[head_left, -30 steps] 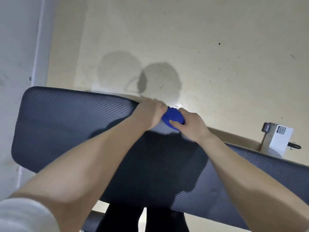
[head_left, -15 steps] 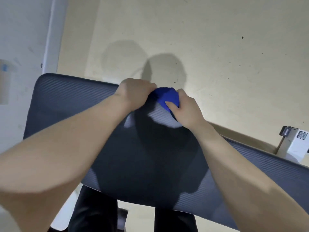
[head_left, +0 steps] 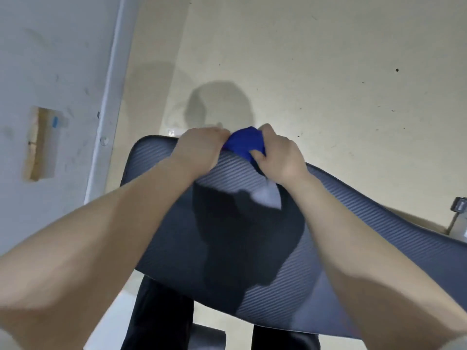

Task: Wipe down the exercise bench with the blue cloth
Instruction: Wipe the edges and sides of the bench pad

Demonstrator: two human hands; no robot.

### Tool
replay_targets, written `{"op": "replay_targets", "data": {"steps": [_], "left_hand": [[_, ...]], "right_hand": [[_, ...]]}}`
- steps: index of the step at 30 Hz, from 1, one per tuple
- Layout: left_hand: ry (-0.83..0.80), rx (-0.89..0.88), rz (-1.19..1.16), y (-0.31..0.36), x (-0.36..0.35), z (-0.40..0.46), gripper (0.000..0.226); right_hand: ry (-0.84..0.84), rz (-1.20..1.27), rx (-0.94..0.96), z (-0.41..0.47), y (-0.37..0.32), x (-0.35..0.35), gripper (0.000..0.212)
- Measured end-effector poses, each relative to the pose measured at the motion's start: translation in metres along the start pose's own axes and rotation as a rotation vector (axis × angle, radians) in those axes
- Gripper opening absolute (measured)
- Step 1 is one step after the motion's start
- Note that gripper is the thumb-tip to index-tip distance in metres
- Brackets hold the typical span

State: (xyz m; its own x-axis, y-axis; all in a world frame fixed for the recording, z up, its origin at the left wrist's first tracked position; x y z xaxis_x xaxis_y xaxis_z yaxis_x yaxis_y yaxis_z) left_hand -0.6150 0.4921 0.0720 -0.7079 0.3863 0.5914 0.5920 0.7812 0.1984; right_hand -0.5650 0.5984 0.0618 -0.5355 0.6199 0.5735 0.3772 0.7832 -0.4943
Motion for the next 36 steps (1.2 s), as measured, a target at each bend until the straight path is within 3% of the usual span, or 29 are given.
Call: {"op": "replay_targets", "data": {"steps": [3, 11, 13, 15, 17, 21, 24, 28, 32, 34, 36], "left_hand": [[0.039, -0.076, 0.064, 0.007, 0.002, 0.003, 0.027], [0.114, 0.13, -0.069, -0.104, -0.001, -0.03, 0.03], [0.167, 0.182, -0.257, -0.143, -0.011, -0.044, 0.03], [0.206, 0.168, -0.639, -0.182, -0.03, -0.058, 0.024], [0.172, 0.135, -0.872, -0.202, -0.054, -0.071, 0.018], [0.074, 0.139, -0.841, -0.211, -0.098, -0.093, 0.021], [-0.007, 0.206, -0.777, -0.219, -0.134, -0.111, 0.02], [-0.123, 0.206, -0.679, -0.218, -0.157, -0.128, 0.041], [-0.287, 0.122, -0.639, -0.218, -0.178, -0.151, 0.032], [-0.336, 0.089, -0.748, -0.22, -0.189, -0.165, 0.025], [-0.23, 0.093, -1.074, -0.226, -0.188, -0.179, 0.025]], "right_hand": [[0.036, -0.031, -0.111, -0.001, 0.008, 0.006, 0.029], [-0.031, -0.041, -0.027, 0.059, -0.098, -0.034, 0.03], [-0.008, -0.046, 0.057, 0.067, -0.131, -0.044, 0.029], [-0.036, -0.062, 0.106, 0.08, -0.164, -0.052, 0.028], [-0.12, -0.161, 0.15, 0.089, -0.193, -0.063, 0.026], [-0.246, -0.531, 0.273, 0.086, -0.243, -0.103, 0.02], [-0.33, -0.64, 0.307, 0.064, -0.266, -0.148, 0.019], [-0.295, -0.601, 0.312, 0.037, -0.272, -0.169, 0.018], [-0.46, -0.58, 0.342, 0.012, -0.285, -0.209, 0.021], [-0.549, -0.47, 0.338, 0.002, -0.284, -0.222, 0.019], [-0.558, -0.113, 0.249, -0.006, -0.272, -0.216, 0.02]]}}
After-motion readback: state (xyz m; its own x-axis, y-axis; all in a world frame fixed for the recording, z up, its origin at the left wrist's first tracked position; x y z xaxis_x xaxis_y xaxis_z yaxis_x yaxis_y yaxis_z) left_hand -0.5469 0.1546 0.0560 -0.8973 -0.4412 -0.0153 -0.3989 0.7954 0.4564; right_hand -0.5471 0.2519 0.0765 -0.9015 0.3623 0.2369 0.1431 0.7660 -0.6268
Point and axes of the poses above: each hand's wrist, its own z-axis towards the middle knuckle, its own x-axis out of the back of the hand, y = z × x, the point moved 9 cm from there along z, towards the middle knuckle, and after that the axes turned 15 degrees about -y, right-handed, at the moved point
